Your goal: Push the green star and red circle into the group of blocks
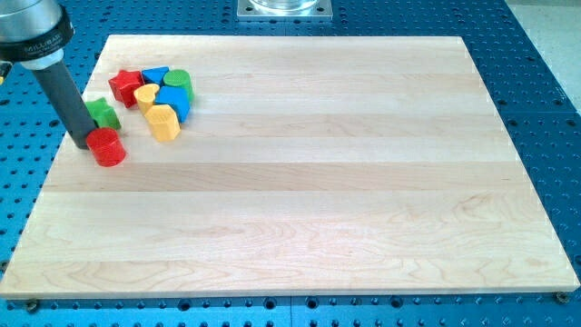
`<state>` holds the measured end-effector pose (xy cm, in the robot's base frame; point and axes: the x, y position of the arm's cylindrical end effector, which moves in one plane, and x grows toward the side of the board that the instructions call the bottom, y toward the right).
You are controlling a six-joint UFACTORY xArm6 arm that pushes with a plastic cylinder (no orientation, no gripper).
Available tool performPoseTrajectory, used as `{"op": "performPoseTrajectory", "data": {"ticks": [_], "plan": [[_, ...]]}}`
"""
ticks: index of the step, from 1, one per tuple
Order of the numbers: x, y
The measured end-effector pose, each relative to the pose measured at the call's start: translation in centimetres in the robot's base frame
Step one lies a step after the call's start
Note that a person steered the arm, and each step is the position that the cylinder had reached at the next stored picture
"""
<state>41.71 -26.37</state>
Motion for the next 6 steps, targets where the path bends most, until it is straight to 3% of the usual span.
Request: {"op": "performPoseTrajectory", "data": {"ticks": [1, 3, 4, 5, 6], "plan": [[-0.1, -1.6], [-2.5, 1.8], [-1.9, -3.8], [1.8, -4.1], [8.1, -3.1]]}}
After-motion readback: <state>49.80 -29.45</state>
